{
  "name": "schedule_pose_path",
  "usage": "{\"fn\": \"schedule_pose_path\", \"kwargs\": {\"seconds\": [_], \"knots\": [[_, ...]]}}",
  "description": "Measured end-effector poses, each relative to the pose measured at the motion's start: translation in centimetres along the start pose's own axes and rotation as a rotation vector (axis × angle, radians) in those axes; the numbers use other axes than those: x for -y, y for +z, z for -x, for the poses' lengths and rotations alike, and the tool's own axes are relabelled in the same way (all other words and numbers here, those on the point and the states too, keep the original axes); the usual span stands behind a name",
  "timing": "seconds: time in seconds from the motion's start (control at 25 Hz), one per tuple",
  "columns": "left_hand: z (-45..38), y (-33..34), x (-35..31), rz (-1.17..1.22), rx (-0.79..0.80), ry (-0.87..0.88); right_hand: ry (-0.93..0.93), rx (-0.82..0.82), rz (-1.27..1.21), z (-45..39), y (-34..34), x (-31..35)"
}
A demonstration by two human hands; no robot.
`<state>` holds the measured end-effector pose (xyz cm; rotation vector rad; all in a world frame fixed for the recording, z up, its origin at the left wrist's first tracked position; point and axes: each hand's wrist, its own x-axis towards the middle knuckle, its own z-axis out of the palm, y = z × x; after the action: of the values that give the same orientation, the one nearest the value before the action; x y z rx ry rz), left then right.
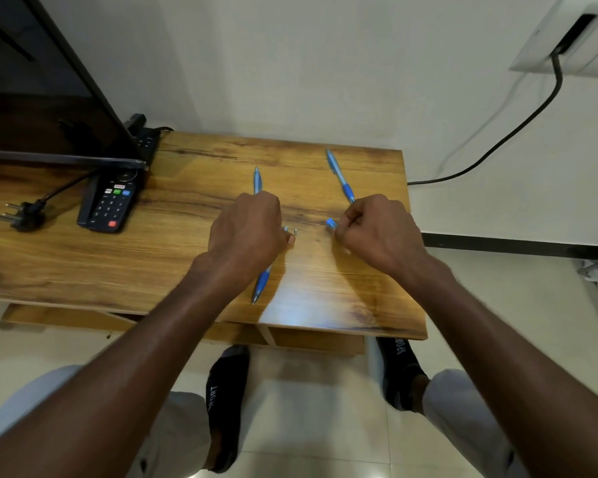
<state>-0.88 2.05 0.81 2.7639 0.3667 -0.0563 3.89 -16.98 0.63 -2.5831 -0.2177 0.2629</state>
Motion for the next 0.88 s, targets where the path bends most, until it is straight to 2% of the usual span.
{"fn": "schedule_pose_path", "kwargs": {"seconds": [0.12, 0.24, 0.32, 0.44, 0.56, 0.68, 0.88], "knots": [[-0.7, -1.5, 0.8, 0.168, -0.101, -0.033, 0.002, -0.052, -0.158, -0.2, -0.3, 0.6], [-1.6, -3.1, 2.0, 0.483, -0.168, -0.139, 0.009, -0.068, -0.372, -0.4, -0.5, 1.2], [-1.7, -3.7, 2.4, 0.714, -0.126, -0.176, 0.018, -0.040, -0.561, -0.3, -0.5, 1.7], [-1.4, -3.9, 2.0, 0.983, 0.065, -0.153, 0.014, 0.002, -0.766, -0.2, -0.5, 2.3], [-1.1, -3.5, 0.9, 1.109, 0.176, -0.090, 0.041, 0.086, -0.894, -0.1, -0.6, 2.6], [-1.0, -2.9, 0.1, 1.169, 0.150, -0.074, 0.075, 0.123, -0.967, -0.1, -0.6, 2.4], [-0.9, -2.2, -0.4, 1.225, 0.085, -0.095, 0.060, 0.123, -0.950, 0.1, -0.6, 2.6]]}}
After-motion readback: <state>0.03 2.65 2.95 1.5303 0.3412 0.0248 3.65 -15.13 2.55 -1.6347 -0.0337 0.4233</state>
